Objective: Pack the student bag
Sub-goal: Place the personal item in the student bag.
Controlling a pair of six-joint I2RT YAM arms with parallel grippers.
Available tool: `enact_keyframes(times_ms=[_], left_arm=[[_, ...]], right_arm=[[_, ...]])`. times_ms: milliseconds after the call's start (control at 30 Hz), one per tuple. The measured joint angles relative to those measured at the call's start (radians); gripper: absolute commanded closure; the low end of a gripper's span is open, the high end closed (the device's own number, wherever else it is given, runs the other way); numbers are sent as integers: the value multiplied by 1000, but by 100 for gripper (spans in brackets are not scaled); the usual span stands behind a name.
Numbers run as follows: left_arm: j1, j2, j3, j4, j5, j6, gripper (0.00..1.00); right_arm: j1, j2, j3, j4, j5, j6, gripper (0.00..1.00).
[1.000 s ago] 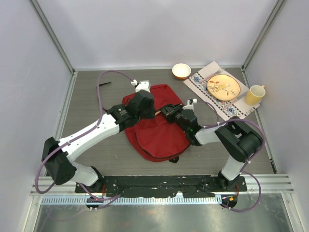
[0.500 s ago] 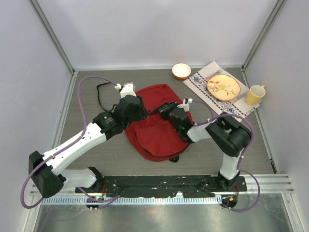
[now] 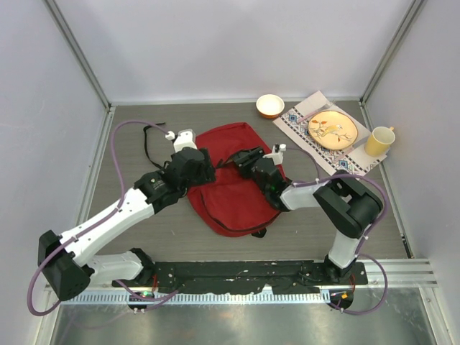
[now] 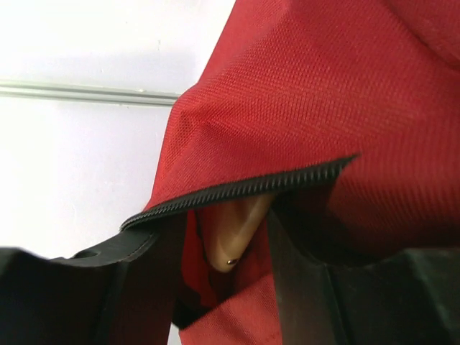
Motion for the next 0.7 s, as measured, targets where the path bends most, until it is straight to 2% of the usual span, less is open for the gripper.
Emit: enact_keyframes(times_ms=[233,333,367,467,567,700], left_arm=[[15,-6,-25,0,2,-6,38],[18,-6,-27,0,4,-10,38],[18,-6,-27,0,5,-11,38],[19,-5,-27,0,7,-18,38],[21,-5,-27,0,11,-23,38],[22,-6,-34,1,12,-25,37]], right_arm=[[2,-132,-83,-101,-13,-62,43],[2,-158,-99,-122,-19,-76,57],[2,-161,-103,-126,-23,-78,67],[2,-160,-113,-140,-33,-78,81],[-3,-146,-112,-144,-45,-79,87],[-16,-108,-83,-132,-68,-80,89]])
